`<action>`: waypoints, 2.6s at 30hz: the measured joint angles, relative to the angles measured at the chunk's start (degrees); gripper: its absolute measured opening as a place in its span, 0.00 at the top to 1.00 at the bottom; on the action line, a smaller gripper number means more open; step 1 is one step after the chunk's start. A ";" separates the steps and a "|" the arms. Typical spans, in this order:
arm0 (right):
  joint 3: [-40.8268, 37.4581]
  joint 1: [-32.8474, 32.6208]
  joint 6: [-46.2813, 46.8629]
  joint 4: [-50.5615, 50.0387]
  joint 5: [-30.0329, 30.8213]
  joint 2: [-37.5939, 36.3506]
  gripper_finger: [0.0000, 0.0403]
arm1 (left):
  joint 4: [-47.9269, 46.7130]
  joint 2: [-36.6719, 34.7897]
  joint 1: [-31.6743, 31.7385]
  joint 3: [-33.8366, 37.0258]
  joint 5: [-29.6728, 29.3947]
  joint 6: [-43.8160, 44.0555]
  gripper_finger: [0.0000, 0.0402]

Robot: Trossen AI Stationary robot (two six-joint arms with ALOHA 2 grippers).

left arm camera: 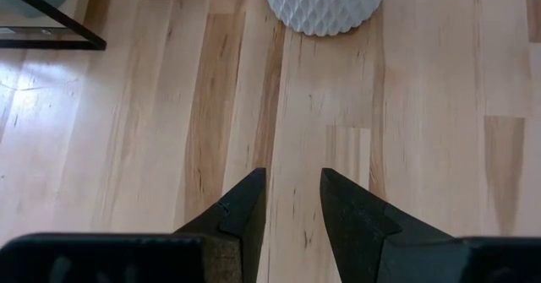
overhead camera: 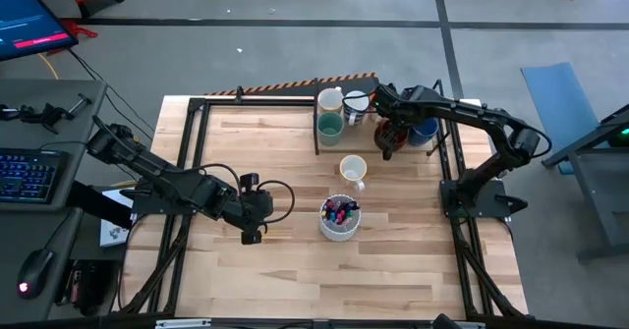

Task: Place coffee mugs
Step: Put the black mug on the shelf, then put the orange patterned mug on the shelf

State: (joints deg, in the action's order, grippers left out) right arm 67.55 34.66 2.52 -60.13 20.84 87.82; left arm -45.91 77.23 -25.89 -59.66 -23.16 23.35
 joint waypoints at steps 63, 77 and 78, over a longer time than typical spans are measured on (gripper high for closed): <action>8.79 2.74 1.62 -6.64 -5.59 -8.54 0.81 | 0.48 0.00 0.00 0.00 0.04 0.50 0.74; 9.18 -19.61 11.04 -12.11 -20.92 -15.69 0.81 | 0.79 0.00 0.00 0.00 -0.05 0.43 0.74; 9.18 -21.92 11.69 -13.38 -20.51 -15.75 0.81 | 0.79 0.00 0.00 0.00 -0.12 0.35 0.74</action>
State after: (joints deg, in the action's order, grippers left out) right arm 76.73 12.74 14.22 -73.51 0.33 72.06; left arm -45.12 77.23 -25.89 -59.66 -23.28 23.70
